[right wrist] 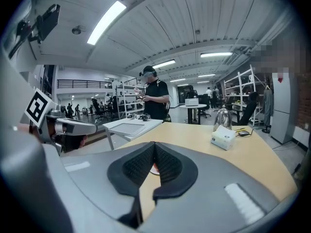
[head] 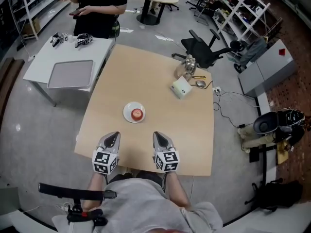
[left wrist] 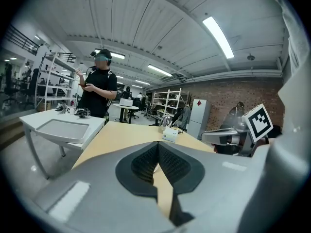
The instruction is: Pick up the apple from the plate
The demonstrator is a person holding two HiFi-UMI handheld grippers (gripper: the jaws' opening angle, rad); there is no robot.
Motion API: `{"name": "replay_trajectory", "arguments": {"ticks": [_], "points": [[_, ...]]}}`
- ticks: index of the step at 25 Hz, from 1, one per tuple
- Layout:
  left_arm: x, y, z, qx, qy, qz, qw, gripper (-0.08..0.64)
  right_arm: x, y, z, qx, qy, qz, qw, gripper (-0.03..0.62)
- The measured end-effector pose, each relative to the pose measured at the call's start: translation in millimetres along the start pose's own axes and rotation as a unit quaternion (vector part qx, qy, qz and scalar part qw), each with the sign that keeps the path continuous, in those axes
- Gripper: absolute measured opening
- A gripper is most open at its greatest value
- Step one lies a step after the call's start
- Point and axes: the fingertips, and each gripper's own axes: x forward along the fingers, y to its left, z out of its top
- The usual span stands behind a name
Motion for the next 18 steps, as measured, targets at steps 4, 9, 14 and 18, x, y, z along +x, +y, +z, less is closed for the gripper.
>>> {"name": "replay_trajectory", "arguments": {"ticks": [4,9,14,18], "points": [[1.6,7.8,-4.1,-0.005,0.005,0.004,1.0000,0.020,9.4,1.8,-0.9,0.000,0.004,0.004,1.000,0.006],[6.5,14.0,-6.4,-0.010,0.011,0.012,0.9998,0.020,21.1,-0.3,-2.6,-0.010,0.012,0.009,1.000,0.006],[36.2,25.0,-18.0,-0.014,0.017,0.021,0.9995,0.020,54.6,-19.6,-15.2,-0.010,0.020,0.019,1.000,0.006],[41.9,28.4,-23.0,-0.022,0.028,0.029,0.9989,0.019,67.7,-24.9,-17.9,-0.008,0.029,0.027,0.999,0.006]]}}
